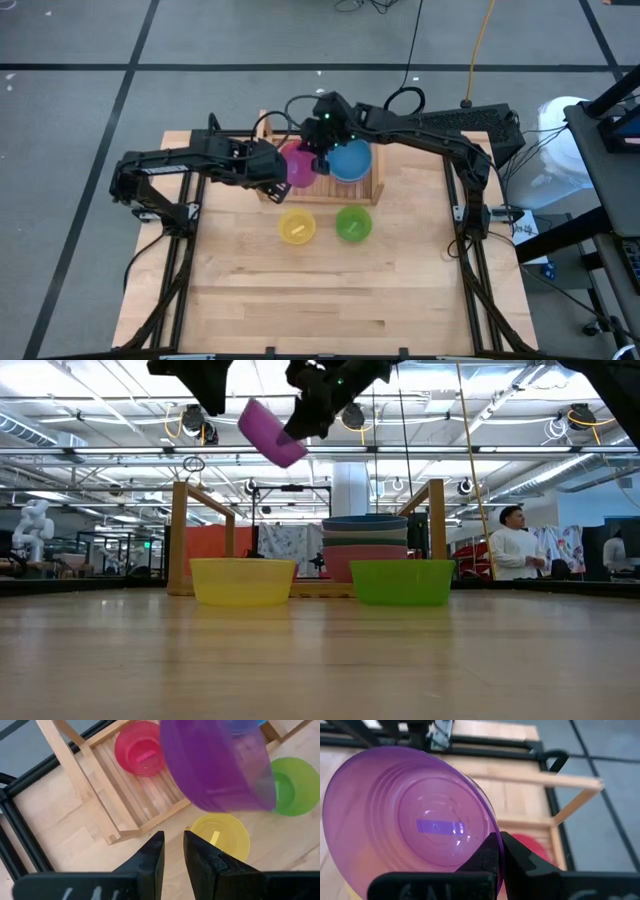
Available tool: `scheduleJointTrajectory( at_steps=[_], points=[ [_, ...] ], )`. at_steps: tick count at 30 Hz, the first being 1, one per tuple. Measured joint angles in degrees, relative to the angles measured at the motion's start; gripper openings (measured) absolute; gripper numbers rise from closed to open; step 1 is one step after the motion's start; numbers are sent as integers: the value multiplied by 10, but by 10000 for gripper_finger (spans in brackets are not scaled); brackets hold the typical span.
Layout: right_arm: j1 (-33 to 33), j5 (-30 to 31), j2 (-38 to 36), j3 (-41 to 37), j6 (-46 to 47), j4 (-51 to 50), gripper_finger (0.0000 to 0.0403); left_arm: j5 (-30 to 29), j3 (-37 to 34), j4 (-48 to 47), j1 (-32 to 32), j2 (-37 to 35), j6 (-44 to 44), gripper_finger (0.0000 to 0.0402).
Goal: Place and stack bowls onto a shelf
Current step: Stack the violet bowl into the red bowl on the shelf
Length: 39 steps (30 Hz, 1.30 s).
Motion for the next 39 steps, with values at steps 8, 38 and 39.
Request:
scheduleJointTrajectory(
  at_steps=[8, 38, 39],
  points=[
    [-23, 0, 0, 47, -5, 15, 0, -4, 0, -1, 0, -1, 14, 79],
    [-95, 3, -8, 56, 355, -198, 0, -12, 0, 19, -103, -1, 616, 79],
    [-97, 2, -8, 52, 377, -204, 0, -12, 0, 19, -103, -1, 634, 79]
  ],
)
